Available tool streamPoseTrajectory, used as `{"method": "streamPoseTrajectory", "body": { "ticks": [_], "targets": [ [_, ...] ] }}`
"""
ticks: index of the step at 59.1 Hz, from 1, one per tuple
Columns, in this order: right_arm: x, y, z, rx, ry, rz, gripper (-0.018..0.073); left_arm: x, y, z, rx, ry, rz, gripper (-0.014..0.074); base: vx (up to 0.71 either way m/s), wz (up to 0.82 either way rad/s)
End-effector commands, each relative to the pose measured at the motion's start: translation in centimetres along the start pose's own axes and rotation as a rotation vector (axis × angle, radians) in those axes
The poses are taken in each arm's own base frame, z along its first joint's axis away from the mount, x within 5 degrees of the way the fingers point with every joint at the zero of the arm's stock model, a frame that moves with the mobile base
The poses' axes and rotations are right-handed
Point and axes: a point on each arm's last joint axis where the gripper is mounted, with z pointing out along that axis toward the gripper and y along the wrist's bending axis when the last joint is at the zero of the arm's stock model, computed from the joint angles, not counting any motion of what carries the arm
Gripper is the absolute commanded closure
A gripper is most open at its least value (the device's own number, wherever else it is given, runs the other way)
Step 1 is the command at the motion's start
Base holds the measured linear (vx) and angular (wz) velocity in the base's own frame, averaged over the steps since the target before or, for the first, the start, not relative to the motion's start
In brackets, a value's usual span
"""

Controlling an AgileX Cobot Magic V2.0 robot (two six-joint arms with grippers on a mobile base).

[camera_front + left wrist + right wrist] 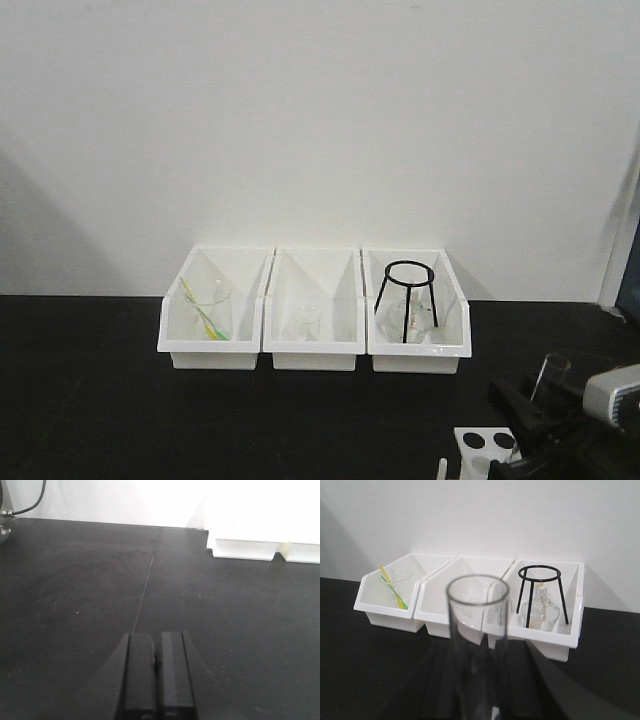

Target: Flip and reinsert test tube from rack

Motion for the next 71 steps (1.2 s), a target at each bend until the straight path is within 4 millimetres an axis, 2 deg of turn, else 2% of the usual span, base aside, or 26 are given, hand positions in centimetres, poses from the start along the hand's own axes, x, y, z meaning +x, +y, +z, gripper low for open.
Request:
{"method": "streamPoseTrajectory", "body": {
  "ticks": [1,8,16,22,28,54,66,71],
  "targets": [
    [-3.8,0.3,-0.1,-0.014,-0.121,-0.034,0.0471,-0.8,-0.2,-0.1,0.023,-0.098,-0.002,0.0603,0.00,0.00],
    [-6.2,0.5,-0.2,-0.018,-0.119,-0.085,0.0470,-0.8,-0.2,-0.1,0.023,-0.098,-0.002,0.0603,0.00,0.00],
    [-7.9,0.6,-0.3,-0.014,-0.136,-0.095,0.0468,-0.8,-0.2,-0.1,0.023,-0.098,-0.002,0.0603,0.00,0.00],
    [-8.0,0.6,-0.3,-0.016,-0.139,-0.107,0.0467,-0.8,-0.2,-0.1,0.023,-0.098,-0.002,0.0603,0.00,0.00],
    [-7.8,0.8,-0.3,-0.032,-0.128,-0.190,0.0467,-0.8,-0.2,-0.1,0.023,-0.098,-0.002,0.0603,0.00,0.00],
    [-6.8,2.2,-0.4,-0.169,-0.115,-1.041,0.0459,-0.8,-0.2,-0.1,0.023,-0.098,-0.002,0.0603,0.00,0.00],
    [-6.1,2.1,-0.4,-0.195,-0.083,-1.446,0.0456,-0.8,-0.2,-0.1,0.023,-0.098,-0.002,0.0603,0.00,0.00],
    [-5.9,1.9,-0.4,-0.197,-0.058,-1.564,0.0456,-0.8,-0.2,-0.1,0.023,-0.098,-0.002,0.0603,0.00,0.00]
  ]
}}
